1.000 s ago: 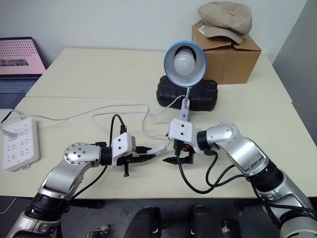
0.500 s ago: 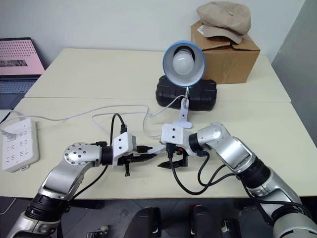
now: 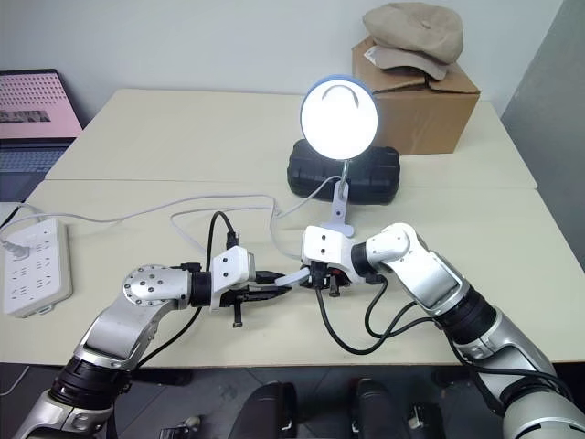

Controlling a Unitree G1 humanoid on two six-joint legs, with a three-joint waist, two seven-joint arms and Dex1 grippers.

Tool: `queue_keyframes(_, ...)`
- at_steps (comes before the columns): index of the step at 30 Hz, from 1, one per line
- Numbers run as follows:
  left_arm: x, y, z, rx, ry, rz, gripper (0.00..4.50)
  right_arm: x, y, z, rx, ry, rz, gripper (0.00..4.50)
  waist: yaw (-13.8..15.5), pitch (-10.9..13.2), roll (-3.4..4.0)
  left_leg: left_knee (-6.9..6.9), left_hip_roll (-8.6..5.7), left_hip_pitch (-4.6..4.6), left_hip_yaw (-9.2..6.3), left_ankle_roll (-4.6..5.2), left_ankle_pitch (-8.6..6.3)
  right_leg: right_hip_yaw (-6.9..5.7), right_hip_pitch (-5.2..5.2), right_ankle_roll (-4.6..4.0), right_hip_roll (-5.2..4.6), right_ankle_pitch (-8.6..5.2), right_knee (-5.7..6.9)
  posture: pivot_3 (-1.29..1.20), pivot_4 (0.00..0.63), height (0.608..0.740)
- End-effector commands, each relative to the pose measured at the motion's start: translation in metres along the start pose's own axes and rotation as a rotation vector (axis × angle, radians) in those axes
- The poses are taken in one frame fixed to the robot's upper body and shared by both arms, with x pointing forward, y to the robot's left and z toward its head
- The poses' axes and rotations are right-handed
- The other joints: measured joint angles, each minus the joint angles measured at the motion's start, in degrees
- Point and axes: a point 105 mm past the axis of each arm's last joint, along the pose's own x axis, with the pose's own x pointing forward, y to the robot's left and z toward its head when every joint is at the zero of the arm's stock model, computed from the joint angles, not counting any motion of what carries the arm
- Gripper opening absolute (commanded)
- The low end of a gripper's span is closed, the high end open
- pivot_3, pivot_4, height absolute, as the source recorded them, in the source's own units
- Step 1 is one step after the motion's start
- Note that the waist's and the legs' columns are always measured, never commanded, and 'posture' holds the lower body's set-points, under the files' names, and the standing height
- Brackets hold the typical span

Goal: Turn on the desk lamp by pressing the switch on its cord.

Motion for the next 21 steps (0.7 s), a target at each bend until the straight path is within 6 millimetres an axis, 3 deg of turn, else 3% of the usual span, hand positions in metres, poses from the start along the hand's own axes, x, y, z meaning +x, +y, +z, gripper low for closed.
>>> queue_keyframes(1, -0.002, 0.004, 0.014, 0.041, -0.047, 0.023, 0.40, 0.000, -0.001, 0.008, -0.024, -0.023, -0.001, 0.69, 0.0, 0.0, 0.00, 0.00, 0.00, 0.00, 0.00, 0.00, 0.00, 0.00, 0.00, 0.00, 0.00, 0.00, 0.00, 0.00, 0.150, 0.740)
queue_keyframes(9, -0.001, 0.004, 0.014, 0.050, -0.042, 0.019, 0.40, -0.001, 0.002, 0.015, -0.039, -0.073, 0.014, 0.68, 0.0, 0.0, 0.00, 0.00, 0.00, 0.00, 0.00, 0.00, 0.00, 0.00, 0.00, 0.00, 0.00, 0.00, 0.00, 0.00, 0.150, 0.740)
queue_keyframes(14, -0.001, 0.005, 0.012, 0.065, -0.029, 0.016, 0.40, -0.007, 0.003, 0.022, -0.056, -0.125, 0.023, 2.18, 0.0, 0.0, 0.00, 0.00, 0.00, 0.00, 0.00, 0.00, 0.00, 0.00, 0.00, 0.00, 0.00, 0.00, 0.00, 0.00, 0.150, 0.740)
queue_keyframes(21, 0.004, 0.014, 0.006, 0.108, -0.002, 0.037, 0.40, -0.027, -0.001, 0.026, -0.068, -0.147, -0.021, 3.82, 0.0, 0.0, 0.00, 0.01, -0.01, 0.00, 0.00, 0.00, 0.00, -0.01, 0.00, 0.00, 0.00, 0.00, 0.00, 0.00, 0.150, 0.740)
